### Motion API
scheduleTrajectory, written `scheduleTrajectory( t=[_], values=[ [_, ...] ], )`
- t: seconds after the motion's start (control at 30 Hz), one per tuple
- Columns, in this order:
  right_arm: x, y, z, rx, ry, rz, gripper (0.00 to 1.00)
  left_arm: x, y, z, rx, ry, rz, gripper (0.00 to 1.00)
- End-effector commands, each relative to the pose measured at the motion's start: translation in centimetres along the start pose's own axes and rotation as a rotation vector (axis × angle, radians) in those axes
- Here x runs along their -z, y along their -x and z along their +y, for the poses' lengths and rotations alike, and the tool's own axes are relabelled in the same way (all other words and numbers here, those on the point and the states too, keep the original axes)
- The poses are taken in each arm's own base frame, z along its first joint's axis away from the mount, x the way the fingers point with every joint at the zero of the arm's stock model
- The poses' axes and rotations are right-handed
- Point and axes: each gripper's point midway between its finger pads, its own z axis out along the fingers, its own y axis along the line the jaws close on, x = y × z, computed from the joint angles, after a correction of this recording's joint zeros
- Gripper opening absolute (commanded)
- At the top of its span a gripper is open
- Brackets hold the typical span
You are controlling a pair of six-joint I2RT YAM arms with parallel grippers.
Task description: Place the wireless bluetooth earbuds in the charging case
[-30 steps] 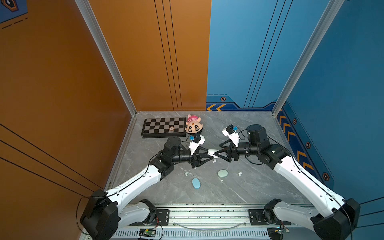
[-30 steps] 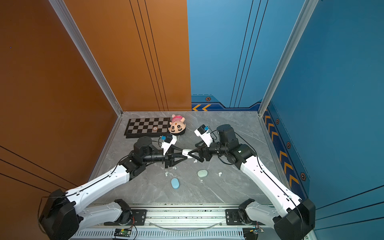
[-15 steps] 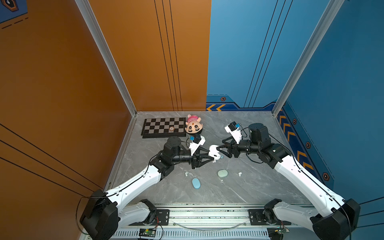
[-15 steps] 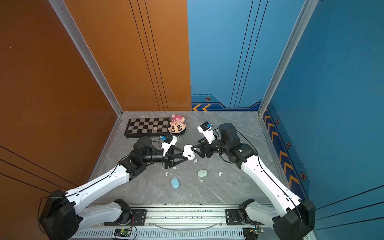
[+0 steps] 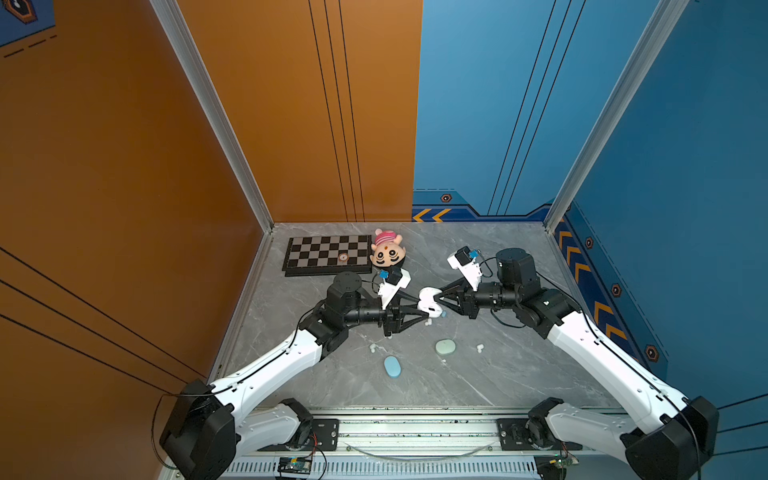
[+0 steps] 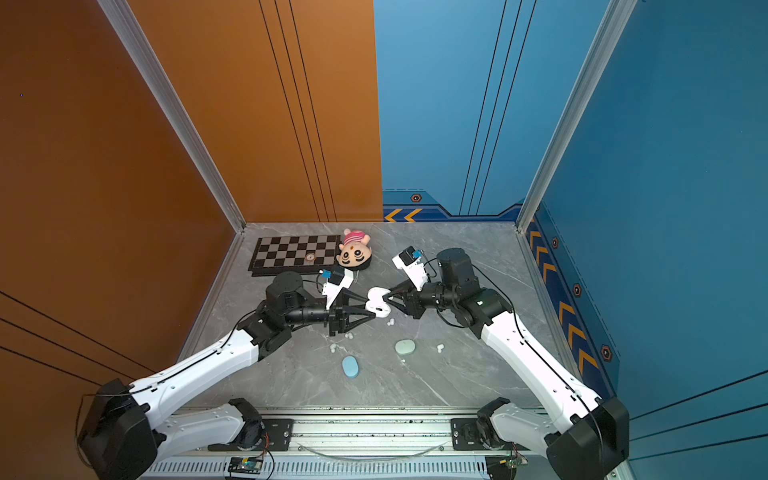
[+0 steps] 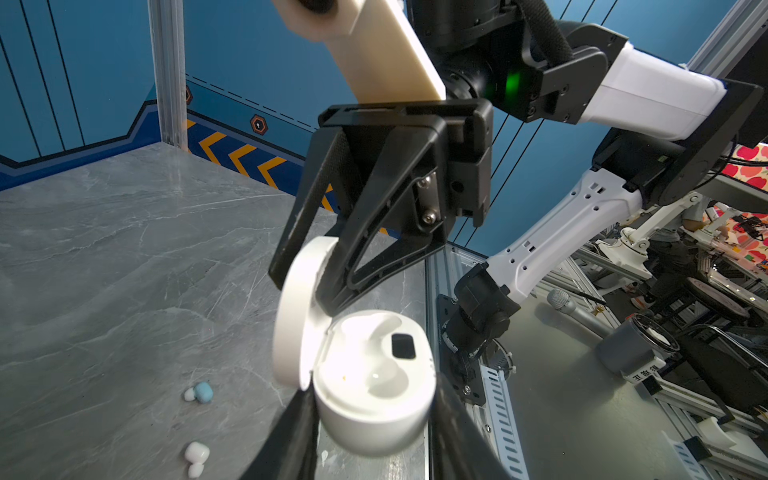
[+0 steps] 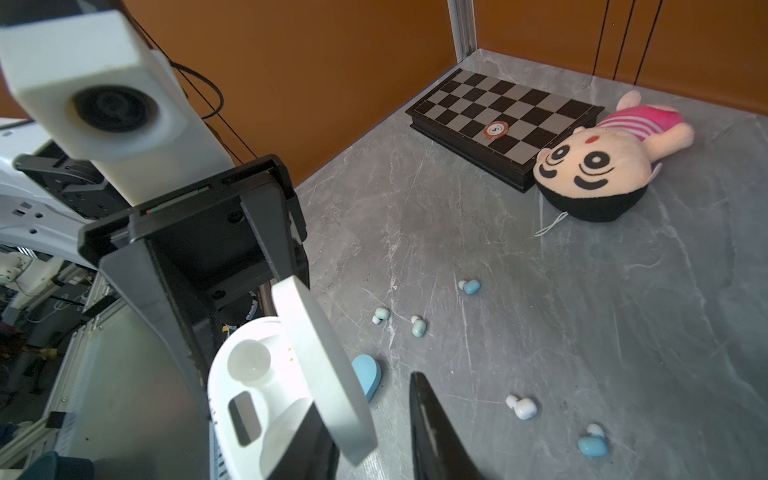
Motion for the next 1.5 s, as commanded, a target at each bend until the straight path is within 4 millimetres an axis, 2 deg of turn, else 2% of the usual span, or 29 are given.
scheduleTrajectory(
  t=[0.0, 0.2, 0.27, 0.3, 0.33, 0.37, 0.43, 0.5, 0.6, 0.83, 1.07, 1.47],
  values=[
    [0.4, 0.5, 0.7, 0.034, 0.018, -0.027, 0.19, -0.2, 1.4, -1.0, -0.024, -0.039, -0.022, 0.00],
    [0.7, 0.6, 0.8, 0.053, 0.006, -0.038, 0.03, -0.3, 1.3, -0.7, -0.008, -0.026, -0.020, 0.00],
    [0.8, 0.7, 0.8, 0.062, -0.001, -0.043, 0.01, -0.3, 1.3, -0.5, -0.001, -0.018, -0.022, 0.05],
    [0.9, 0.8, 0.8, 0.068, -0.010, -0.047, 0.00, -0.3, 1.3, -0.4, 0.001, -0.012, -0.023, 0.14],
    [1.0, 0.9, 0.7, 0.074, -0.023, -0.051, 0.00, -0.3, 1.3, -0.3, 0.003, -0.006, -0.024, 0.33],
    [1.1, 0.9, 0.6, 0.082, -0.036, -0.054, 0.00, -0.3, 1.3, -0.3, 0.003, -0.002, -0.025, 0.46],
    [1.5, 1.1, 0.2, 0.100, -0.075, -0.064, 0.00, -0.1, 1.3, -0.2, -0.002, 0.007, -0.029, 0.64],
    [1.9, 1.2, -0.3, 0.126, -0.126, -0.071, 0.00, 0.1, 1.4, -0.2, -0.019, 0.017, -0.035, 0.74],
    [2.4, 1.2, -0.9, 0.177, -0.192, -0.071, 0.00, 0.7, 1.8, 0.1, -0.054, 0.054, -0.053, 0.81],
    [2.9, 0.6, -0.9, 0.328, -0.288, -0.018, 0.00, 2.0, 3.4, 1.5, -0.199, 0.202, -0.075, 0.83],
    [2.2, 0.4, 0.4, 0.397, -0.285, -0.001, 0.00, 1.6, 2.7, 2.8, -0.389, 0.295, 0.065, 0.80],
    [1.7, -0.1, 1.3, 0.410, -0.263, 0.014, 0.00, -0.5, 3.3, 2.8, -0.422, 0.253, 0.089, 0.50]
  ],
)
